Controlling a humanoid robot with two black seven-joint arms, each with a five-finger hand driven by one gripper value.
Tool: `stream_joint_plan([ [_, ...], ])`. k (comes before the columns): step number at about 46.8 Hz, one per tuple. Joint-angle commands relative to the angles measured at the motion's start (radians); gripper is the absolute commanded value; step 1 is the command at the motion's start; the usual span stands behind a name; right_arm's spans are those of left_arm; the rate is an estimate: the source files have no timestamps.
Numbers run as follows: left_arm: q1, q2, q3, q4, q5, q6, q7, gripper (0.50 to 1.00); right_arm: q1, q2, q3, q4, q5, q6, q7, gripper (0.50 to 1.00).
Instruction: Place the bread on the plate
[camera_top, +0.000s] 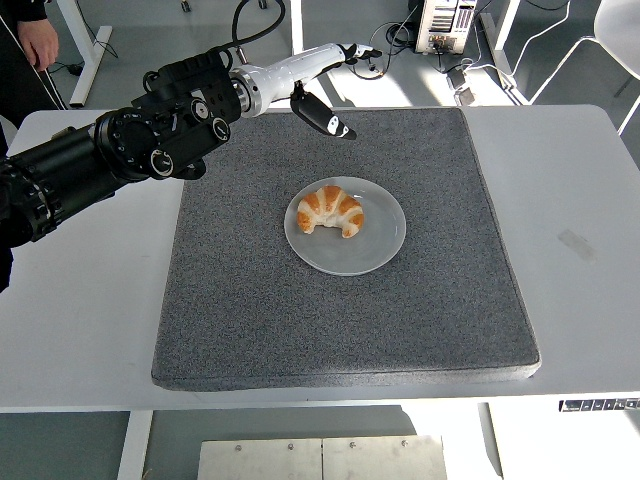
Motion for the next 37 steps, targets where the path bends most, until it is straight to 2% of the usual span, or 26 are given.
stream_joint_plan([
  [1,-0.005,0.0,-0.009,0.002,-0.012,-0.005,0.006,0.981,-0.001,0.0,0.0,0.0,0.001,0.0,0.0,1.0],
  [6,0.0,0.0,-0.059,0.003,-0.064,0.015,0.006,0.983,0.001,0.0,0.0,0.0,-0.001,0.0,0.0,1.0],
  [10,0.023,0.0,-0.203,0.003,-0.223,0.036,0.009,0.983,0.001,0.0,0.0,0.0,0.001,0.0,0.0,1.0],
  [14,0.058,0.0,-0.294,0.002,-0.34,0.029,0.009,0.983,-0.001,0.0,0.0,0.0,-0.001,0.0,0.0,1.0],
  [20,0.075,0.028,-0.348,0.002,-0.398,0.022,0.016,0.983,-0.001,0.0,0.0,0.0,-0.001,0.0,0.0,1.0],
  [24,0.109,0.041,-0.427,0.003,-0.456,0.009,0.022,0.983,0.001,0.0,0.0,0.0,-0.001,0.0,0.0,1.0],
  [32,0.179,0.054,-0.657,0.003,-0.607,-0.004,0.08,0.984,0.001,0.0,0.0,0.001,-0.001,0.0,0.0,1.0],
  [37,0.227,0.052,-0.789,0.003,-0.664,-0.002,0.094,0.983,-0.001,0.0,0.0,0.0,0.001,0.0,0.0,1.0],
])
